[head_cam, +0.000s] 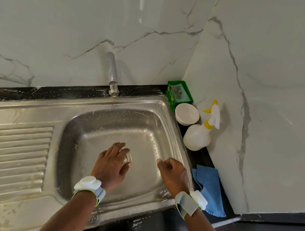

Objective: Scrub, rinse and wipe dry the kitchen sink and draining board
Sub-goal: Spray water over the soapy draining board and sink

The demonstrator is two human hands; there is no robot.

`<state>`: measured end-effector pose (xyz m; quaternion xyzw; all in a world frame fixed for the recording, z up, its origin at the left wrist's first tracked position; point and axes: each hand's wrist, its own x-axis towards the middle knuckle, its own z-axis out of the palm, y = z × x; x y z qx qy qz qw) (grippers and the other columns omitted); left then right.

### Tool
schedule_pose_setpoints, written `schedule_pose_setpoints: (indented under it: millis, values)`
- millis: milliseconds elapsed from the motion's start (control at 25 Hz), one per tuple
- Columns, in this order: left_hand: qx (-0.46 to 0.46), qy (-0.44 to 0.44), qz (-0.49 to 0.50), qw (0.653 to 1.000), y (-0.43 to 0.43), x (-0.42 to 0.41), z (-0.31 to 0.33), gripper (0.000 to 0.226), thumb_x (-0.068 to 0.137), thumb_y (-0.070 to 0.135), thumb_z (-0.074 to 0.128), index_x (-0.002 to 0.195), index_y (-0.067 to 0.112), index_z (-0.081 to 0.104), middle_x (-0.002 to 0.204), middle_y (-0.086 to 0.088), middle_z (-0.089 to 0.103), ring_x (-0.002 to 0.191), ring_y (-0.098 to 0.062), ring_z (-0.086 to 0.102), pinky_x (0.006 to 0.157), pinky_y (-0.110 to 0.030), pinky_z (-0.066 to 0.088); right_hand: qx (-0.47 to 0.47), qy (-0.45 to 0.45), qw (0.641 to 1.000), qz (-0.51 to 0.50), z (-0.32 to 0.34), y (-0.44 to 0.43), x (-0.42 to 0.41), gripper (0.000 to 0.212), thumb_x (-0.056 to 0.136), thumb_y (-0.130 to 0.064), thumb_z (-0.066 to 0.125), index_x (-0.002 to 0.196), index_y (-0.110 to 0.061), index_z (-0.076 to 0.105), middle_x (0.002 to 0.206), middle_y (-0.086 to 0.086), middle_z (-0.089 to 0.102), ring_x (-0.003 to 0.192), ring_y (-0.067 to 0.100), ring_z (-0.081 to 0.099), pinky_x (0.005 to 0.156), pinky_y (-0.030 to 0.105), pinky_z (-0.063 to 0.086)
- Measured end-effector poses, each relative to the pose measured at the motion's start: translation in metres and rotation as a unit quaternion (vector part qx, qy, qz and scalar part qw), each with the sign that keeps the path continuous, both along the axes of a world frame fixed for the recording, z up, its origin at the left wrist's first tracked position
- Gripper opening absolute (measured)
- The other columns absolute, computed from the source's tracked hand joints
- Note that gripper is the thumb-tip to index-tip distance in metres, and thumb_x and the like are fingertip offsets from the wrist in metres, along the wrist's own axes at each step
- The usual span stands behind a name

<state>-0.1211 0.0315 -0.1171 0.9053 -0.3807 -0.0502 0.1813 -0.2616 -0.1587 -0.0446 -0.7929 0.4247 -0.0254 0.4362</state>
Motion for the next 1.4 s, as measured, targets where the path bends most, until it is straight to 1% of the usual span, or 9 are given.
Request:
schedule_pose_setpoints:
  millis: [80,160,280,400,640,800,1000,1160,1400]
  values:
    - [0.001,0.010,0.010,1.000,0.008,-0.001,0.001,0.047,0.091,0.039,0.064,0.134,0.022,0.060,0.151,-0.001,0.049,0.144,-0.026,0.044,0.102,-0.046,0.047,0.015,-0.019,0.999,0.028,0.001,0.012,0.002,0.027,0.080,-0.018,0.063,0.064,-0.014,0.042,0.054,-0.006,0.041,0.045,0.007,0.039,0.048,0.022,0.033]
    - [0.003,-0.003,0.028,1.000,0.023,-0.003,0.008,0.046,0.087,0.037,0.067,0.131,0.022,0.061,0.149,-0.002,0.050,0.141,-0.027,0.047,0.100,-0.047,0.049,0.027,-0.039,0.998,0.051,0.002,0.026,0.006,0.025,0.075,-0.002,0.059,0.064,-0.016,0.042,0.058,-0.008,0.040,0.043,0.005,0.039,0.046,0.017,0.033]
    - [0.000,-0.006,0.055,0.998,0.043,-0.008,0.023,0.046,0.086,0.037,0.067,0.128,0.021,0.063,0.147,-0.004,0.051,0.137,-0.028,0.051,0.097,-0.047,0.051,0.023,-0.040,0.993,0.108,-0.003,0.038,0.014,0.024,0.078,-0.013,0.071,0.094,-0.030,0.066,0.100,-0.013,0.056,0.079,-0.002,0.059,0.065,0.010,0.044]
    - [0.012,-0.035,0.086,0.996,0.081,-0.022,0.033,0.045,0.091,0.041,0.061,0.131,0.020,0.061,0.150,-0.005,0.049,0.139,-0.028,0.048,0.100,-0.047,0.048,0.051,-0.051,0.985,0.154,-0.014,0.061,0.022,0.042,0.083,-0.025,0.073,0.123,-0.036,0.061,0.119,-0.012,0.053,0.099,0.004,0.060,0.079,0.018,0.047]
    - [-0.001,-0.065,0.176,0.982,0.167,-0.041,0.052,0.051,0.096,0.048,0.044,0.137,0.020,0.057,0.152,-0.005,0.046,0.143,-0.028,0.043,0.106,-0.047,0.044,0.036,-0.070,0.976,0.205,-0.002,0.136,0.039,0.022,0.090,-0.022,0.066,0.111,-0.028,0.068,0.108,-0.008,0.062,0.092,0.012,0.063,0.081,0.023,0.044]
    - [-0.041,-0.082,0.222,0.971,0.227,-0.039,0.055,0.048,0.097,0.049,0.044,0.134,0.023,0.060,0.152,-0.001,0.046,0.144,-0.025,0.042,0.107,-0.045,0.041,0.056,-0.118,0.967,0.220,0.004,0.194,0.048,0.018,0.090,-0.014,0.066,0.098,-0.029,0.070,0.099,-0.015,0.068,0.088,-0.001,0.065,0.081,0.020,0.049]
    - [-0.088,-0.106,0.271,0.953,0.363,-0.027,0.049,0.043,0.099,0.047,0.047,0.132,0.022,0.061,0.150,0.000,0.049,0.143,-0.023,0.043,0.104,-0.044,0.043,0.049,-0.122,0.959,0.252,0.003,0.314,0.077,0.020,0.092,-0.012,0.063,0.093,-0.030,0.072,0.096,-0.012,0.073,0.084,0.005,0.068,0.071,0.024,0.055]
    - [-0.116,-0.116,0.314,0.935,0.485,-0.014,0.047,0.042,0.099,0.047,0.049,0.130,0.022,0.064,0.150,-0.001,0.050,0.137,-0.026,0.049,0.104,-0.045,0.043,0.034,-0.151,0.961,0.229,0.001,0.423,0.106,0.019,0.094,-0.013,0.063,0.091,-0.029,0.072,0.091,-0.011,0.074,0.085,0.008,0.070,0.082,0.034,0.058]
    - [-0.113,-0.135,0.364,0.915,0.639,0.026,0.055,0.048,0.100,0.049,0.049,0.135,0.019,0.060,0.151,-0.005,0.048,0.144,-0.028,0.042,0.110,-0.055,0.036,0.004,-0.160,0.936,0.313,0.018,0.571,0.144,0.014,0.095,-0.020,0.064,0.099,-0.032,0.068,0.089,-0.013,0.069,0.082,0.003,0.064,0.076,0.021,0.052]
